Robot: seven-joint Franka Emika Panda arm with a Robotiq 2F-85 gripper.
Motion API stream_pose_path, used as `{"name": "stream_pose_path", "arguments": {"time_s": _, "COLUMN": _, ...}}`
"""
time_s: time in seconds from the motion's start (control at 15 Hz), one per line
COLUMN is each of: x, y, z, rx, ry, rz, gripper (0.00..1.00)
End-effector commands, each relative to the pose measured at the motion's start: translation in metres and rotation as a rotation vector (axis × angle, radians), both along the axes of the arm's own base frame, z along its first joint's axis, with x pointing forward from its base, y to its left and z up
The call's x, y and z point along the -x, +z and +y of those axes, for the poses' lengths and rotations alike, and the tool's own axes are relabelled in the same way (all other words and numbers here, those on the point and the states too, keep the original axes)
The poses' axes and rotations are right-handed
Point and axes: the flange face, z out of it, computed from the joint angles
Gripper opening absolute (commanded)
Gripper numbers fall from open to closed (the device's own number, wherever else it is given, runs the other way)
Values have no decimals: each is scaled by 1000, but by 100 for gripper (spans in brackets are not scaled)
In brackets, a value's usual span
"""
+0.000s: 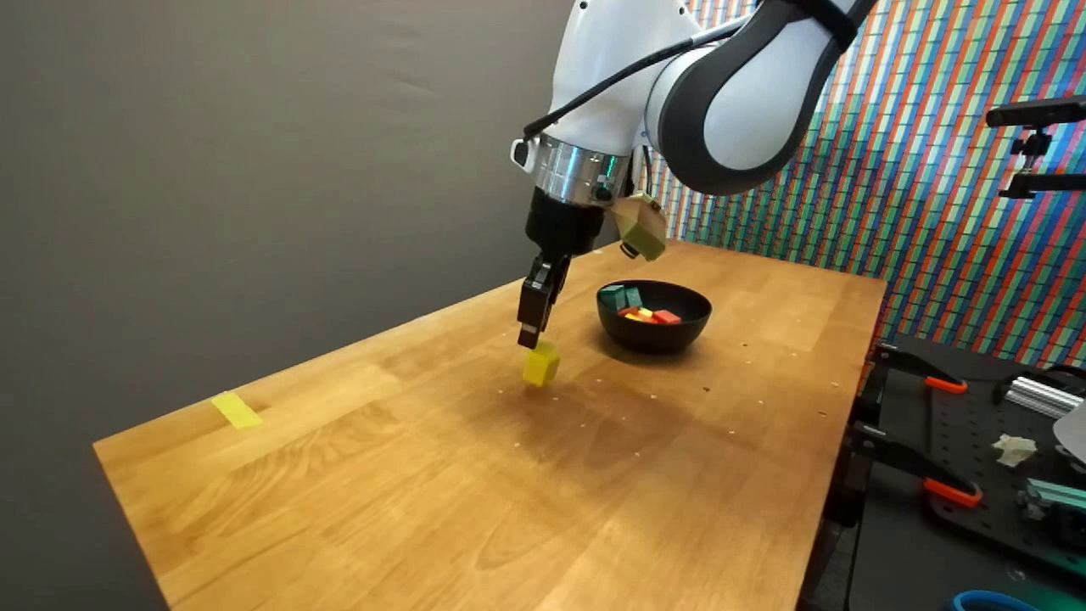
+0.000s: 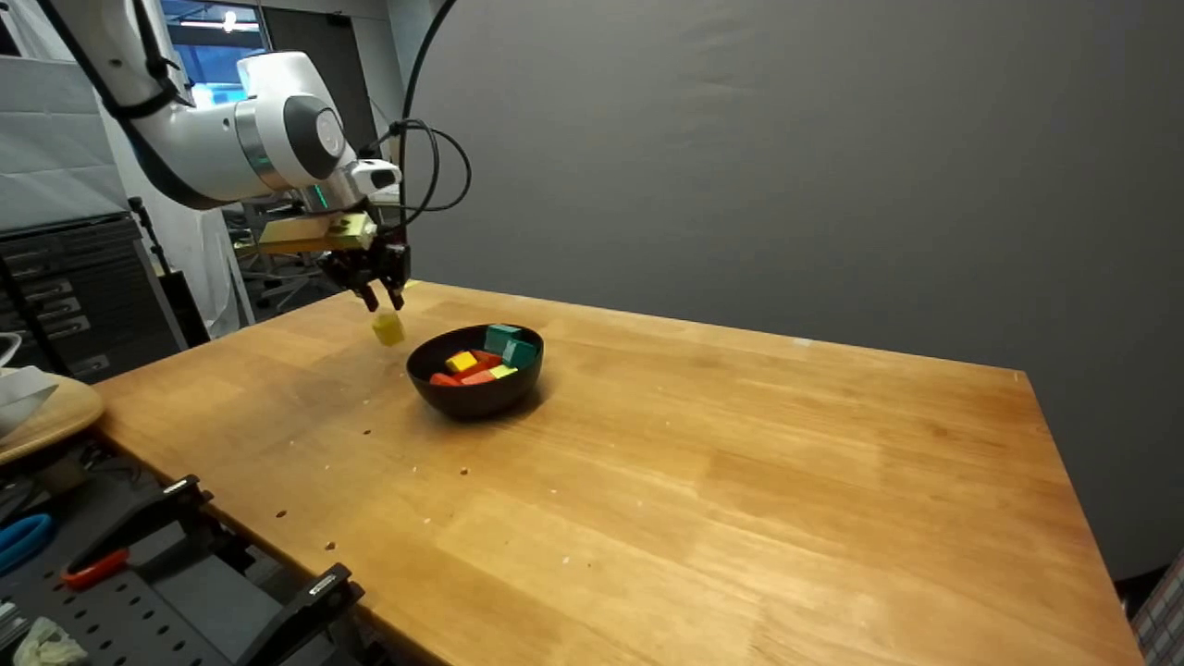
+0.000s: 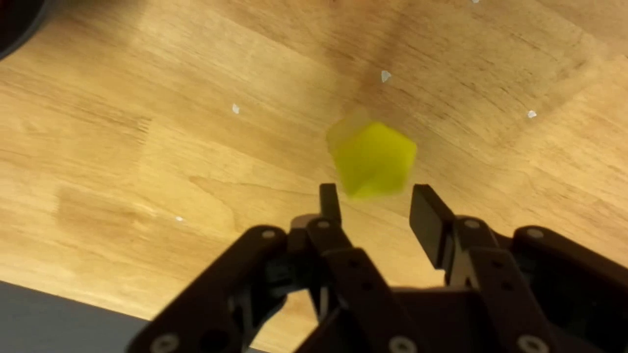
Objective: Move the blocks in the black bowl and put them around the bowl
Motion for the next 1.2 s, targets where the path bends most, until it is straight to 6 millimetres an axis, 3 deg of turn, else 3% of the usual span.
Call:
{"name": "stream_pose_path", "arguments": {"time_s": 0.0, "x": -10, "y": 7, "z": -9, "rx": 6, "ry": 0, "rz": 15, "gripper": 76}}
{"name": "stream_pose_path", "arguments": {"time_s": 0.2, "x": -10, "y": 20, "z": -29, "rx": 60, "ry": -5, "rz": 0, "gripper": 98}}
{"name": "stream_pose_path", "arguments": {"time_s": 0.27, "x": -10, "y": 27, "z": -45, "rx": 87, "ry": -21, "rz": 4, "gripper": 100}}
{"name": "stream_pose_path", "arguments": {"time_s": 0.53, "x": -17, "y": 37, "z": -136, "rx": 169, "ry": -186, "rz": 41, "gripper": 100}}
{"name": "stream_pose_path", "arguments": {"time_s": 0.73, "x": -20, "y": 22, "z": -201, "rx": 129, "ry": -343, "rz": 120, "gripper": 100}}
{"name": "stream_pose_path", "arguments": {"time_s": 0.93, "x": -20, "y": 7, "z": -230, "rx": 65, "ry": -441, "rz": 178, "gripper": 100}}
{"name": "stream_pose_path", "arguments": {"time_s": 1.13, "x": -13, "y": 0, "z": -236, "rx": -19, "ry": -507, "rz": 244, "gripper": 100}}
